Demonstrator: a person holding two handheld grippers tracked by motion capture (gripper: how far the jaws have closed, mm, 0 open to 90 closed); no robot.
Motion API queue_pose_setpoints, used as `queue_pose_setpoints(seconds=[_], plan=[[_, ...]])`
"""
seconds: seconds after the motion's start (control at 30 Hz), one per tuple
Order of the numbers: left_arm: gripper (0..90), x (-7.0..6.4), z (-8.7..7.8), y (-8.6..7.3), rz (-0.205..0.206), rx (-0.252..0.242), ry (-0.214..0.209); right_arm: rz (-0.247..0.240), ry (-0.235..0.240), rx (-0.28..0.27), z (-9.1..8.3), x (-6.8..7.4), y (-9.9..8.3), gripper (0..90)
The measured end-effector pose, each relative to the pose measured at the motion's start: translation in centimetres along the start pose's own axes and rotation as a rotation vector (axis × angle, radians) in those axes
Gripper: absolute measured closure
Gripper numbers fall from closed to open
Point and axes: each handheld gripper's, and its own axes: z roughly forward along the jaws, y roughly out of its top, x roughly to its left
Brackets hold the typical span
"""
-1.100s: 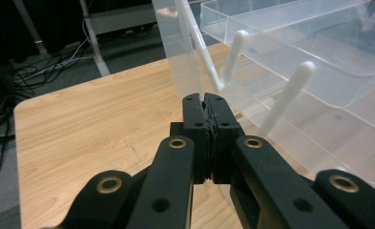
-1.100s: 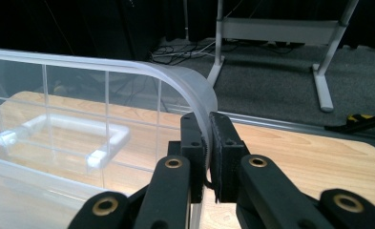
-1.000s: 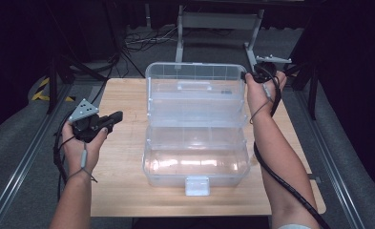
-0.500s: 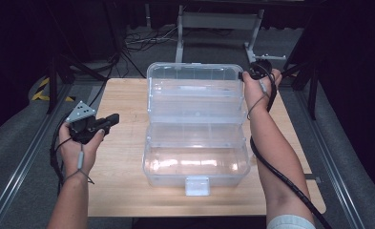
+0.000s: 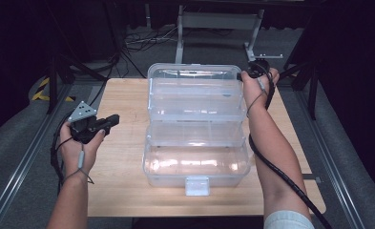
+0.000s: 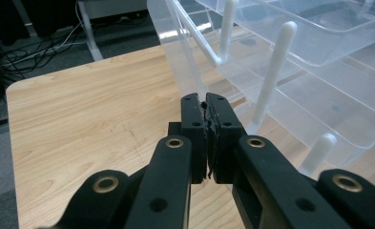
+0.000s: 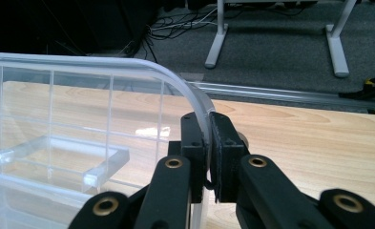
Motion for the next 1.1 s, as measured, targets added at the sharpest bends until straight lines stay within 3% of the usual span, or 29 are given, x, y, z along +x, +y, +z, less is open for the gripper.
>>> queue_pose_setpoints(seconds=[0.37, 0.53, 1.1], plan=[[86.6, 0.1, 0.2, -0.1, -0.003, 0.009, -0.008, 0.029, 0.021, 0.016, 1.2, -0.7, -0.3, 85.7], [86.4, 0.2, 0.0, -0.1, -0.009, 0.007, -0.012, 0.050, 0.062, 0.029, 1.6, -1.4, -0.4, 85.4], [86.7, 0.3, 0.0, -0.2, -0.003, 0.006, -0.006, 0.079, 0.071, 0.060, 3.1, -1.9, -0.9, 85.0]])
